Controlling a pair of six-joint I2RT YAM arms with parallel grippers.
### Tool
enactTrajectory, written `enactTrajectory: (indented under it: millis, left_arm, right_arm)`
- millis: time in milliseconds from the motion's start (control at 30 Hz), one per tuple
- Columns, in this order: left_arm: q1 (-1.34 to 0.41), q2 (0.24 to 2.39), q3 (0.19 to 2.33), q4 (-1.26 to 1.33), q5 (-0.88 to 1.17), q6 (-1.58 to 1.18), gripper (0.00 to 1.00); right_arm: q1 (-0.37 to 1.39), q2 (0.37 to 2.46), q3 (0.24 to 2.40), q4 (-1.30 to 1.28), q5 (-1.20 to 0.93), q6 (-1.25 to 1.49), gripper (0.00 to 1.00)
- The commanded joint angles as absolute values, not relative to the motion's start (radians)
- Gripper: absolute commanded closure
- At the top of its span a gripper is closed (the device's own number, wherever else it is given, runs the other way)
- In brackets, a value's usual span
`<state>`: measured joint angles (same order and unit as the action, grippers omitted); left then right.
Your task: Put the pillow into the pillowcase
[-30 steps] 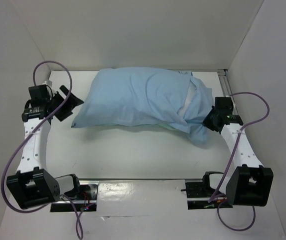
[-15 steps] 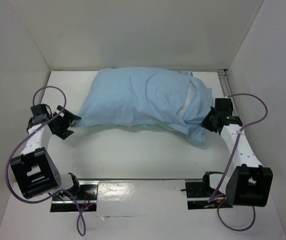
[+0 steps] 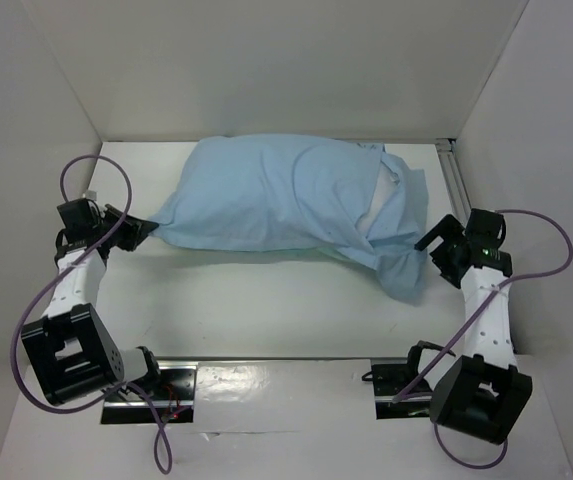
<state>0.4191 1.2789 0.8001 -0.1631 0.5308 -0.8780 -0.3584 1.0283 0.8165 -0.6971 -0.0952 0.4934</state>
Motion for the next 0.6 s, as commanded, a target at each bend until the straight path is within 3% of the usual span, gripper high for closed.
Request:
enactTrajectory:
  millis: [0,267,367,433,500,567]
  left_arm:
    - [0.426,1.266,0.804,-0.132,0.551,-0.9,1.0]
    - [0.426,1.275,0.854,-0.135,0.574,-0.913,1.0]
    - [0.426,1.275,0.844,-0.126,0.574,-0.923,1.0]
    - [0.426,1.266,0.844,-0.117,0.574,-0.934,1.0]
    - [0.426,1.266,0.844,-0.098,0.61,-1.006,1.0]
    - [0.416,1.275,0.897,-0.078,0.641,-1.066,1.0]
  right_arm:
    - [-0.357,0.985,0.763,-0.773,-0.242,0.478,0.0]
    - [-0.348,0.976,0.628,-0.608,-0.304,0.567,0.0]
    - [-0.31,0.994,0.568,-0.468,-0.292,0.627,0.1]
    - [-0.29,1.017,0.557,-0.371,-0.291,0.647,0.5]
    - [-0.278,1.035,0.593,-0.336,-0.307,0.647,0.99]
    - [-0.268,1.068,0.736,-0.336,-0.32,0.647,1.0]
